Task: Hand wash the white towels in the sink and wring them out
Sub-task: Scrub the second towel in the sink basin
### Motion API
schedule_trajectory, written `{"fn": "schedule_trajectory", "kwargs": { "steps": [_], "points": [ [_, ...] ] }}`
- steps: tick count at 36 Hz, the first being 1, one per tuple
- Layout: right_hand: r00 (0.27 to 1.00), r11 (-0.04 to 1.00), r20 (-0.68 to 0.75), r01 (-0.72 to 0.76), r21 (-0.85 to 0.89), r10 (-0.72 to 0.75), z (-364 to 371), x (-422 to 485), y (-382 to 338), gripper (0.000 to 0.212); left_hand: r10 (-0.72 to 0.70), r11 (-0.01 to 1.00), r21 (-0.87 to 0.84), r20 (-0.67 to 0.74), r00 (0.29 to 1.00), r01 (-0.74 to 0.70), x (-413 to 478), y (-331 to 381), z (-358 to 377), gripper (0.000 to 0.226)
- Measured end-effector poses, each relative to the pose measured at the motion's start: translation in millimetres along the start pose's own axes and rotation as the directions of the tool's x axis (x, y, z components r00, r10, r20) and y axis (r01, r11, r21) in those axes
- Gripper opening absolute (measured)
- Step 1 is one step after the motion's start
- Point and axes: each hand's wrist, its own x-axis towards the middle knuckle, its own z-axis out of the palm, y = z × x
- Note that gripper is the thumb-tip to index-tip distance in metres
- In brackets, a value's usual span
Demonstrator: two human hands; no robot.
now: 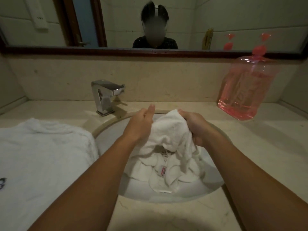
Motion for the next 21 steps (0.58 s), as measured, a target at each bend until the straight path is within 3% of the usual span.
{"fn": "schedule_trajectory", "kwargs": {
  "steps": [2,4,6,8,12,14,17,21],
  "points": [
    [1.0,0.998,0.006,0.014,-0.065,-0.014,1,0,2,0.034,-0.047,0.995,0.099,0.197,0.979,0.028,-3,2,9,0.077],
    [0.993,0.938,-0.057,0.081,-0.337,-0.106,0,3,8,0.034,-0.128,0.971,0.233,0.317,0.94,0.054,-3,-4,17,0.085],
    [0.974,0.837,-0.093,0.126,-0.532,-0.206,-3,7,16,0.039,-0.121,0.945,0.325,0.301,0.946,0.018,-1,-12,24,0.085],
    [0.965,0.811,-0.099,0.145,-0.567,-0.242,-4,9,18,0.044,-0.031,0.94,0.339,0.19,0.981,-0.036,2,-15,26,0.078],
    [0.932,0.842,-0.132,0.236,-0.485,-0.337,0,10,10,0.044,0.118,0.982,0.152,-0.007,0.993,-0.116,9,-5,13,0.072],
    [0.941,0.894,-0.148,0.23,-0.385,-0.305,4,9,6,0.043,0.132,0.988,0.081,-0.003,0.991,-0.132,10,-4,5,0.069],
    [0.957,0.964,-0.16,0.218,-0.151,-0.242,8,11,5,0.046,0.123,0.987,0.097,0.065,0.99,-0.129,7,-6,3,0.082],
    [0.955,0.97,-0.193,0.238,0.056,-0.224,10,7,-2,0.041,0.141,0.979,0.138,0.085,0.986,-0.152,1,1,9,0.062]
  ]
}}
